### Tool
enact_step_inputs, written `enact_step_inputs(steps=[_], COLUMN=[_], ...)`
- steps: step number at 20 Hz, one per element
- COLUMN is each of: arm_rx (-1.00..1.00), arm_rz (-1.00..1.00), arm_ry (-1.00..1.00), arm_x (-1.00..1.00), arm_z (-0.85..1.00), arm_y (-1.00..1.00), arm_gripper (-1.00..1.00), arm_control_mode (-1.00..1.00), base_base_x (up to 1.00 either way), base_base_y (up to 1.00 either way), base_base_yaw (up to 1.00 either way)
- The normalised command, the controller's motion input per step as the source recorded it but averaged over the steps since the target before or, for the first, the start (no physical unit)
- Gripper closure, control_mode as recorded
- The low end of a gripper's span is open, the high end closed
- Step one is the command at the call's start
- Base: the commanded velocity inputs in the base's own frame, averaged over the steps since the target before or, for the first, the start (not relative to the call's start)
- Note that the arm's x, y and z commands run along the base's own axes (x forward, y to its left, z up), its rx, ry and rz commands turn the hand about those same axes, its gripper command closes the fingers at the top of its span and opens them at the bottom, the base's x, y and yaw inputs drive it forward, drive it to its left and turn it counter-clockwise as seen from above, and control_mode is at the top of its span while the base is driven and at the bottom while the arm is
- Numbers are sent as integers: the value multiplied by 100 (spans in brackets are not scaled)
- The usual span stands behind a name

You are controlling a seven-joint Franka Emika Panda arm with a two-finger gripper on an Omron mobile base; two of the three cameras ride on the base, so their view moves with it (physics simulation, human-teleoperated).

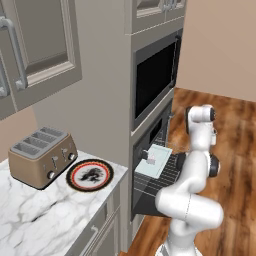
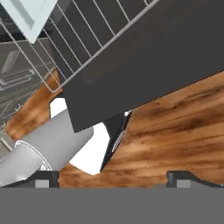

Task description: Take the baked cake out of the oven and place it on the plate for cooling. Then close the oven door.

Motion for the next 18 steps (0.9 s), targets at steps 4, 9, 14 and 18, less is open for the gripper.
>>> enact_step_inputs(steps=[4,9,14,18], arm_rx=[34,28,10,0], arm_rz=[1,0,1,9], arm_ry=[1,19,19,-23], arm_x=[-100,-100,-100,-50], arm_z=[91,73,14,4], arm_y=[39,34,66,98], arm_gripper=[-100,-100,-100,-100], arm_control_mode=[-100,-100,-100,-100], base_base_x=[0,0,0,0], base_base_y=[0,0,0,0], base_base_yaw=[0,0,0,0])
